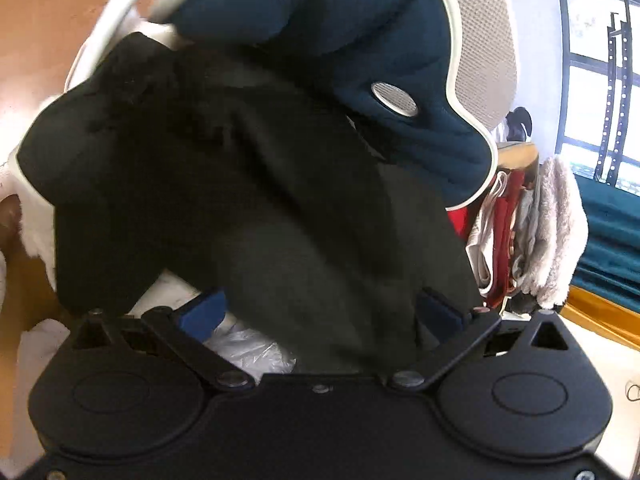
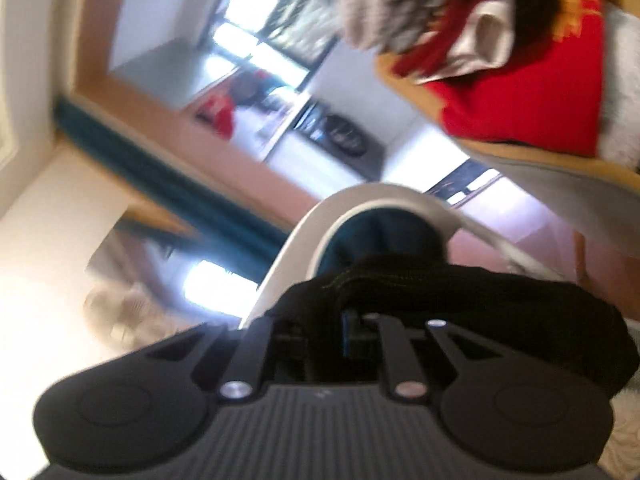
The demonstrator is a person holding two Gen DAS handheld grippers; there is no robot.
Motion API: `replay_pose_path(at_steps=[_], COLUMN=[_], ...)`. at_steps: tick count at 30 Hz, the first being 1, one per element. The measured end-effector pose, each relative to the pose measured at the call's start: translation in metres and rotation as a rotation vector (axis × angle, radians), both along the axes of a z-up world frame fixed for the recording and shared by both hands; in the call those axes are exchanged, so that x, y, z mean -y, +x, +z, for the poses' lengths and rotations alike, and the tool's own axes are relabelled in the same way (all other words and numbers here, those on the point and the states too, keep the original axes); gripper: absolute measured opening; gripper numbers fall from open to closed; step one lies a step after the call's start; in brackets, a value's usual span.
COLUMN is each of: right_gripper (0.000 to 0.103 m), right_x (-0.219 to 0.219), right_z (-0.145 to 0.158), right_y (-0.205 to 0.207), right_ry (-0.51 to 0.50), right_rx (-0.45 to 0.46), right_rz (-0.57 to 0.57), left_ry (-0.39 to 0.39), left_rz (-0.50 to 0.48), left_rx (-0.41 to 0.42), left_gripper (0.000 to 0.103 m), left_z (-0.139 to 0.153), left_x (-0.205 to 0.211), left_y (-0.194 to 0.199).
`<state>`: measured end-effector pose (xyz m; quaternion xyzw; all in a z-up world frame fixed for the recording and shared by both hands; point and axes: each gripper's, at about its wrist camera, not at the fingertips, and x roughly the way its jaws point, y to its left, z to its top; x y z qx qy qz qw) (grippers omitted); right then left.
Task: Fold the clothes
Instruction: 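Grasp the black jeans waistband with the right gripper while the left gripper grasps the jeans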
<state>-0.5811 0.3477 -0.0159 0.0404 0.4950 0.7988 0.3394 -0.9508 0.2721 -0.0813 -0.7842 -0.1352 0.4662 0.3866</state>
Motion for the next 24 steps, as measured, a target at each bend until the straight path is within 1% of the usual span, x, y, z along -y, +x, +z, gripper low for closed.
replay_pose_path(at_steps=[3, 5, 9, 12, 13, 14, 15, 16, 17, 18, 20, 22, 24], right_gripper=[0.013, 0.013, 0.013, 0.013, 0.013, 0.013, 0.013, 0.013, 0.013, 0.013, 0.013, 0.013, 0.013], right_x=[0.02, 0.031, 0.051, 0.06, 0.061, 0.061, 0.062, 0.064, 0.065, 0.063, 0.066, 0.066, 0.065], right_z=[0.01, 0.014, 0.017, 0.017, 0.016, 0.016, 0.015, 0.015, 0.014, 0.014, 0.015, 0.017, 0.021], right_y=[0.005, 0.01, 0.019, 0.024, 0.025, 0.026, 0.028, 0.029, 0.031, 0.031, 0.033, 0.035, 0.037], right_ry=[0.037, 0.034, 0.022, 0.007, 0.003, -0.001, -0.005, -0.008, -0.011, -0.012, -0.011, -0.015, -0.015], right_rx=[0.046, 0.064, 0.09, 0.084, 0.081, 0.079, 0.077, 0.075, 0.074, 0.077, 0.086, 0.074, 0.054], right_rz=[0.094, 0.13, 0.159, 0.159, 0.158, 0.154, 0.148, 0.142, 0.137, 0.136, 0.139, 0.133, 0.117], left_ry=[-0.008, -0.02, -0.073, -0.126, -0.129, -0.125, -0.116, -0.112, -0.12, -0.123, -0.106, -0.05, 0.02], left_rz=[-0.033, -0.05, -0.105, -0.152, -0.154, -0.144, -0.126, -0.122, -0.139, -0.157, -0.2, -0.241, -0.261], left_rx=[-0.051, -0.074, -0.097, -0.105, -0.107, -0.112, -0.118, -0.117, -0.118, -0.126, -0.192, -0.27, -0.319], left_gripper=[0.103, 0.103, 0.103, 0.103, 0.103, 0.095, 0.085, 0.053, 0.022, 0.015, 0.012, 0.01, 0.009], left_z=[-0.001, -0.004, -0.02, -0.035, -0.038, -0.04, -0.041, -0.042, -0.042, -0.041, -0.03, -0.01, 0.014], left_x=[-0.014, -0.024, -0.041, -0.047, -0.046, -0.044, -0.042, -0.041, -0.043, -0.045, -0.047, -0.049, -0.049], left_y=[0.005, 0.008, 0.02, 0.032, 0.034, 0.035, 0.036, 0.036, 0.037, 0.038, 0.04, 0.042, 0.043])
